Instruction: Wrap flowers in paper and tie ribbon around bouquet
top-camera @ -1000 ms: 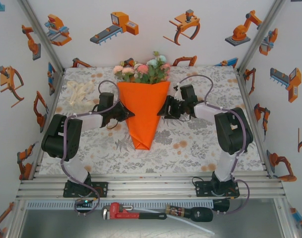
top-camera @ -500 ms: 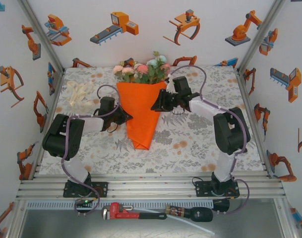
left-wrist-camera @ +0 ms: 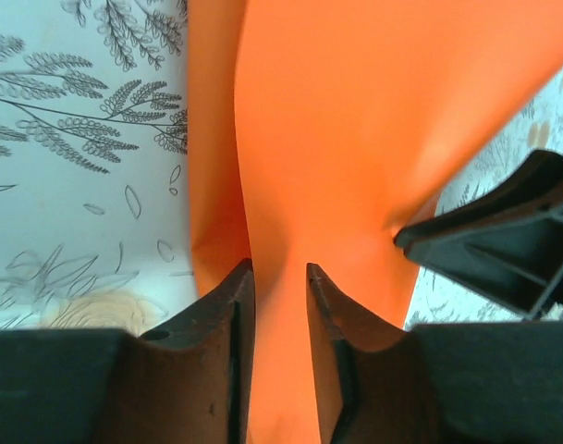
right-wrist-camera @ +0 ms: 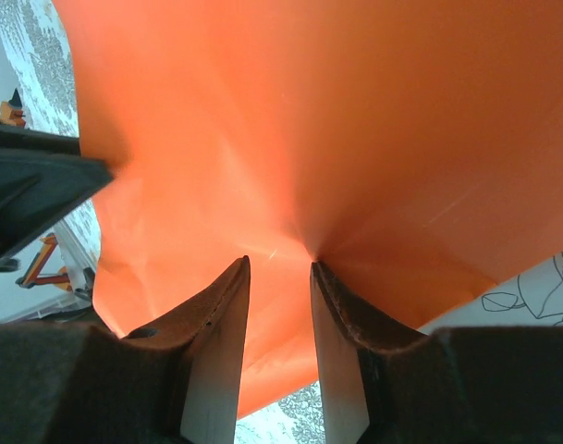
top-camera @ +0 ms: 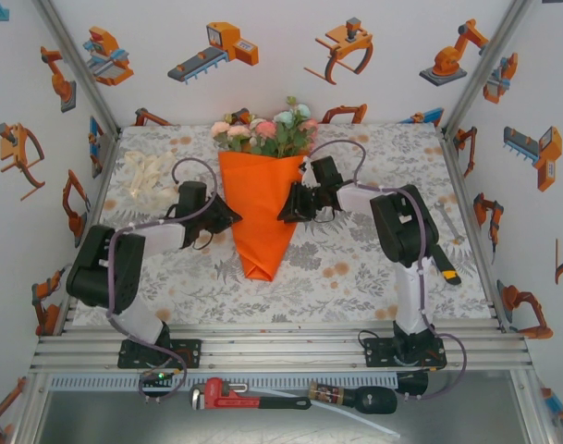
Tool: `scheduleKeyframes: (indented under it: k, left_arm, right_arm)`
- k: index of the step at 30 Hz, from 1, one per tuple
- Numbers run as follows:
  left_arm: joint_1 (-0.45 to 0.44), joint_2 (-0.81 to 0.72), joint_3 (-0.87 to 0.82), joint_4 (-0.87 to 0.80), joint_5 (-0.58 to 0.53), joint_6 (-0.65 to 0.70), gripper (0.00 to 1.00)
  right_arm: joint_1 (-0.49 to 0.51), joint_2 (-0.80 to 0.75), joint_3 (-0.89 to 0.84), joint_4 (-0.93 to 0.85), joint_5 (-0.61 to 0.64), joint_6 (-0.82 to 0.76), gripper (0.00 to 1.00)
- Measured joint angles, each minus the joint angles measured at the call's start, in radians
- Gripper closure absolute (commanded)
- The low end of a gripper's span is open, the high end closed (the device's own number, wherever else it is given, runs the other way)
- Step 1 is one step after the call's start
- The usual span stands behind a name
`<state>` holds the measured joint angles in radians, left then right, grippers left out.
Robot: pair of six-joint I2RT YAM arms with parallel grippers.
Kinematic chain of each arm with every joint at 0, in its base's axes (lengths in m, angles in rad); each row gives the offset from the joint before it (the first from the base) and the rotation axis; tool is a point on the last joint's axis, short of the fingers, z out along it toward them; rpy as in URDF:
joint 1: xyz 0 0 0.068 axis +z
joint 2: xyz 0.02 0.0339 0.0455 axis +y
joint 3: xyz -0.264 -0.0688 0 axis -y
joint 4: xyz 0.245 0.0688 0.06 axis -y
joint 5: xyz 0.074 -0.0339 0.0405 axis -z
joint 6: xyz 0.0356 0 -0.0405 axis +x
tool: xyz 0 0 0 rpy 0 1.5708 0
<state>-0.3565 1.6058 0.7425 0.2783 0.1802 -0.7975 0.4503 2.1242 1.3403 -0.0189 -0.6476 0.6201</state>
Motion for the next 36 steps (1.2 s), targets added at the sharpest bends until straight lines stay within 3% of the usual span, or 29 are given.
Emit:
scheduleKeyframes:
  k: [5, 7, 12, 14, 21, 28, 32, 36]
  left_arm:
    - [-0.024, -0.188, 0.063, -0.184, -0.03, 0.129, 0.7]
    - [-0.085, -0.217, 0.112, -0.224, -0.01, 0.177, 0.72]
    - [-0.257, -0.138, 0.187, -0.25, 0.093, 0.246, 0.73]
    - [-0.285, -0.086, 0.167, -0.258, 0.116, 0.265, 0.74]
    - [-0.272, 0.079, 0.063, -0.23, 0.151, 0.28, 0.79]
    - [-0.271, 0.068, 0.014, -0.138, 0.154, 0.246, 0.8]
    - [-0.27, 0.066, -0.001, -0.107, 0.155, 0.228, 0.8]
    - [-0.269, 0.061, -0.016, -0.084, 0.157, 0.22, 0.81]
  right_arm:
    - [0.0, 0.0, 0.0, 0.0, 0.0, -0.008, 0.64]
    - [0.0, 0.0, 0.0, 0.0, 0.001, -0.008, 0.64]
    - [0.0, 0.0, 0.006, -0.009, 0.005, -0.008, 0.62]
    - [0.0, 0.0, 0.011, -0.018, 0.01, -0.008, 0.61]
    - [0.0, -0.028, -0.003, -0.032, 0.012, 0.016, 0.56]
    - [0.037, -0.223, -0.253, 0.15, 0.007, 0.196, 0.56]
    - [0.072, -0.184, -0.324, 0.313, 0.008, 0.33, 0.56]
    - [0.044, -0.098, -0.328, 0.417, 0.0, 0.418, 0.56]
